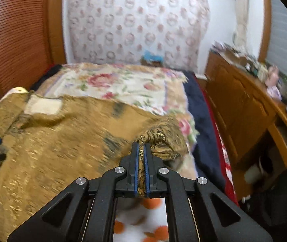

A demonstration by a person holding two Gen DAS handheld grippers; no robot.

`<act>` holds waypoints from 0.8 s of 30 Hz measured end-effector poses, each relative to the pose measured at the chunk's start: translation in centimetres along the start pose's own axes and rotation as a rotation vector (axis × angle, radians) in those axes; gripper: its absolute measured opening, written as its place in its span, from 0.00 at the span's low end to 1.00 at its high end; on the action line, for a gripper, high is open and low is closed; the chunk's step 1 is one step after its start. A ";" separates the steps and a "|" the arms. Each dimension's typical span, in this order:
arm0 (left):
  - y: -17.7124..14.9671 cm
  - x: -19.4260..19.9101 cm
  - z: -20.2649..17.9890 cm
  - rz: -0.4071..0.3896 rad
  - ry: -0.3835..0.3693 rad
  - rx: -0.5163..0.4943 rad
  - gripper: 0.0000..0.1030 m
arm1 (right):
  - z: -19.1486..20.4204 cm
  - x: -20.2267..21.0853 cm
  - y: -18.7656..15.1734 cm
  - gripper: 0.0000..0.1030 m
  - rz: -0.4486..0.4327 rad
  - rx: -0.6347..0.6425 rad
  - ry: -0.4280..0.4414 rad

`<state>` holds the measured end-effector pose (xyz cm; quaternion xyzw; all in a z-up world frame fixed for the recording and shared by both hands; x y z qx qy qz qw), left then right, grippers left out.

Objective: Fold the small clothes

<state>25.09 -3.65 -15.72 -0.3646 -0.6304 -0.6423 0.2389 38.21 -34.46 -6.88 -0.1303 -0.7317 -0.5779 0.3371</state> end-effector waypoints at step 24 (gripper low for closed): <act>8.0 8.5 3.9 -0.264 -0.055 0.039 0.66 | 8.6 -2.8 0.3 0.31 0.039 0.017 0.249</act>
Point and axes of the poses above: each gripper's, at about its wrist camera, not at the fingertips, and x roughly against the way its jaws point, z to its left, y to its top, the point moved 10 cm from there along -x, roughly the way its jaws point, and after that the axes turned 3 degrees about x, right-handed, at the moved point
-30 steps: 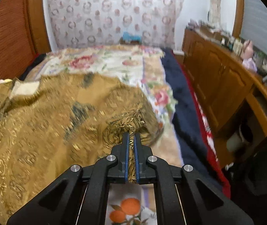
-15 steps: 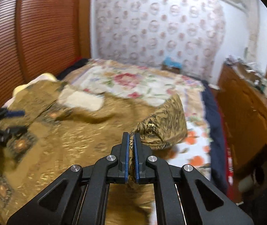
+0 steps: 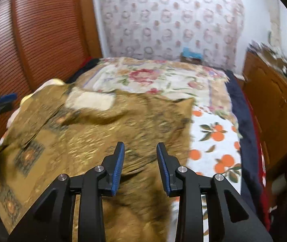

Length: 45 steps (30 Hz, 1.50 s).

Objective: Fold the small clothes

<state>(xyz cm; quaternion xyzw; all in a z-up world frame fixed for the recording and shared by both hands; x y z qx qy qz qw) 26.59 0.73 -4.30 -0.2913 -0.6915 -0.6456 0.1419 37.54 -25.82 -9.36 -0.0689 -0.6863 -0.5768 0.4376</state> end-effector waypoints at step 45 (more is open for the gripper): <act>-3.6 -0.6 16.3 0.097 0.267 0.160 0.66 | -3.4 -6.4 -0.4 0.29 0.221 -0.160 0.007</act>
Point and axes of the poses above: each gripper's, at about its wrist camera, not at the fingertips, and x roughly against the way its jaws point, z to its left, y to its top, the point moved 10 cm from there along -x, roughly the way its jaws point, and after that the axes turned 3 degrees about x, right-handed, at the moved point
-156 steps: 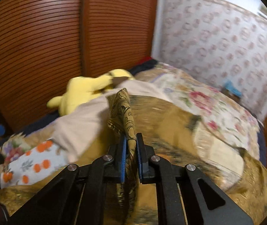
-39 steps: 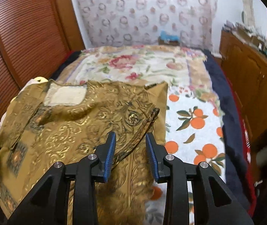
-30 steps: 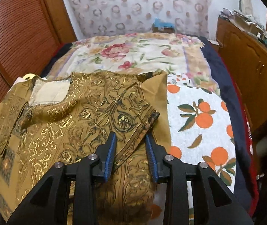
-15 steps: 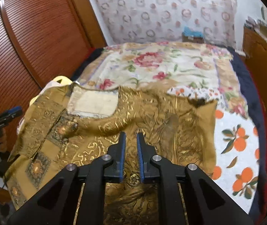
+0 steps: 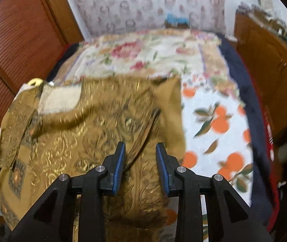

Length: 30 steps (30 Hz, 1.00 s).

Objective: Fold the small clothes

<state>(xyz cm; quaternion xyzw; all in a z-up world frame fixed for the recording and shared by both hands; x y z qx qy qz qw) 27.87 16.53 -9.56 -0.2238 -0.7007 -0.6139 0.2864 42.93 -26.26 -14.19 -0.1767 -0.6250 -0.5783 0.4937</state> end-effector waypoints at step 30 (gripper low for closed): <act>0.0 -1.5 3.1 0.037 0.037 0.028 0.66 | 3.4 0.0 3.9 0.44 -0.092 0.157 -0.046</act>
Point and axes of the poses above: each gripper's, at about its wrist camera, not at the fingertips, and x roughly against the way its jaws point, z to its left, y to its top, the point moved 10 cm from there along -x, roughly the way its jaws point, and after that the axes turned 3 degrees about x, right-handed, at the moved point
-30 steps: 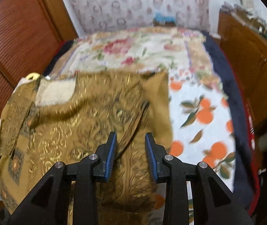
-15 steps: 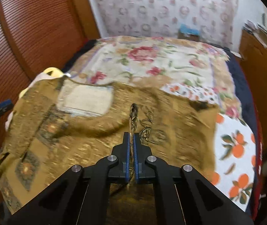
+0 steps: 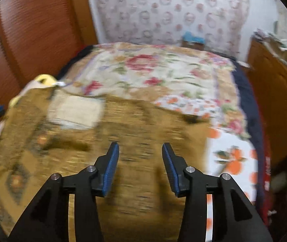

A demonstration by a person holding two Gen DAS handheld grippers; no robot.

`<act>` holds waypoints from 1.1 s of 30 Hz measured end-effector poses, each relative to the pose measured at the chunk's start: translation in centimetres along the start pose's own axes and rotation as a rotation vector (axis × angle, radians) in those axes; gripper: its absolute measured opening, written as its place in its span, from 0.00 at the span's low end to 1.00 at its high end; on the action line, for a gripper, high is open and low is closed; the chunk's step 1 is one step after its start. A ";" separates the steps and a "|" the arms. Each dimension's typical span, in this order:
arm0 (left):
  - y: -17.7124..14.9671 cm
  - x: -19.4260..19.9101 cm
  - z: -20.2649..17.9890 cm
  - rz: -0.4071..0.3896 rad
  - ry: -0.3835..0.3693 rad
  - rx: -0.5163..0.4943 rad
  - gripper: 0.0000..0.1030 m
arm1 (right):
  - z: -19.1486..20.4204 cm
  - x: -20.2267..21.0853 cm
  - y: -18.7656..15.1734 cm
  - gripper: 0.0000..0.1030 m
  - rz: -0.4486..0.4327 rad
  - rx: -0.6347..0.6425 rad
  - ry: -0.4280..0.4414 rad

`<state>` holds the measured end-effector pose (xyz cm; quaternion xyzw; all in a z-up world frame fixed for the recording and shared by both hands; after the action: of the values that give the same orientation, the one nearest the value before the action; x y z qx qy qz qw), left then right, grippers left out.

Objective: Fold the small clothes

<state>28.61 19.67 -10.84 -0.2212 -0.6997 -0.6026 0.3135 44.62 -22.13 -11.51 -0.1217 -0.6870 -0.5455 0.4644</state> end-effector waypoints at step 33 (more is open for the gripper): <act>1.5 -5.6 -1.8 0.160 -0.169 0.055 0.60 | -7.4 -2.6 -3.0 0.53 0.006 -0.093 -0.139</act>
<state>33.89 18.50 -13.63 -0.3175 -0.7201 -0.5353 0.3067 47.80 -28.75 -15.63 -0.1825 -0.6912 -0.5657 0.4110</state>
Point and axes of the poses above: each gripper's, at about its wrist camera, not at the fingertips, and x roughly against the way its jaws point, z to its left, y to its top, the point moved 10 cm from there along -x, roughly the way its jaws point, and after that the axes turned 3 degrees about x, right-handed, at the moved point
